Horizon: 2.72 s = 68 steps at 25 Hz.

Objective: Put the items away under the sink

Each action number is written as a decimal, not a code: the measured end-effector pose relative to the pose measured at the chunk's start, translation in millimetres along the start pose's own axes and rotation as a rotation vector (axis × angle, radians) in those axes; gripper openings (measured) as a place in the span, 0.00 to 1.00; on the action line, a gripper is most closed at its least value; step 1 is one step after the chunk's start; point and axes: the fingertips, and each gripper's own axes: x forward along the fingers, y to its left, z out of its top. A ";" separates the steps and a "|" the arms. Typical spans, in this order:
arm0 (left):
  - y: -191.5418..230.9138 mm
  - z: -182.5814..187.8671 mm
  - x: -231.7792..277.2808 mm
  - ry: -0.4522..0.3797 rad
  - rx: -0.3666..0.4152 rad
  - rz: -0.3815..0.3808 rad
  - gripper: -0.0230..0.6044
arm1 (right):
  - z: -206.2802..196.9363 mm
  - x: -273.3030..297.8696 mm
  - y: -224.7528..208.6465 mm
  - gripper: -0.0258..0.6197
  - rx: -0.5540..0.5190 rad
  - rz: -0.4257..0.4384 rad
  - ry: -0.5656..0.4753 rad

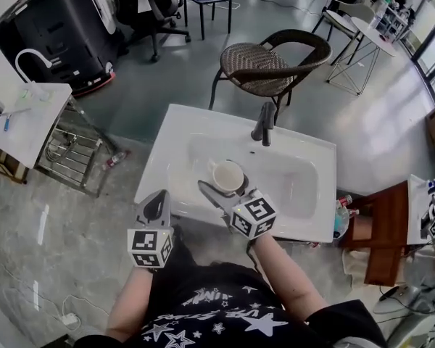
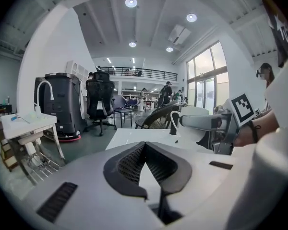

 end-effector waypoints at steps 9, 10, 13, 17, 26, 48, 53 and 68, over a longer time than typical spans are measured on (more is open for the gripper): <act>-37.7 -56.0 -79.4 0.044 -0.063 0.175 0.05 | -28.3 -60.8 72.7 0.67 0.030 0.234 0.015; -38.3 -59.9 -86.5 0.045 -0.071 0.191 0.05 | -32.4 -63.8 82.5 0.67 0.033 0.259 0.021; -33.9 -71.1 -108.1 0.047 -0.092 0.234 0.05 | -50.8 -66.6 112.4 0.67 0.054 0.319 0.052; -29.9 -88.9 -136.1 0.056 -0.104 0.276 0.05 | -78.8 -70.3 146.5 0.67 0.072 0.377 0.103; -17.8 -153.1 -196.1 0.042 -0.213 0.321 0.05 | -129.5 -88.3 197.3 0.67 0.090 0.390 0.189; -52.6 -333.8 -303.7 0.129 -0.227 0.198 0.05 | -263.5 -168.4 225.8 0.67 0.095 0.095 0.180; -48.7 -349.9 -266.0 0.130 -0.212 0.168 0.05 | -300.7 -152.6 186.1 0.67 0.029 0.016 0.203; -32.8 -369.9 -102.9 0.147 -0.254 0.125 0.05 | -385.5 -47.6 16.3 0.67 -0.150 -0.124 0.268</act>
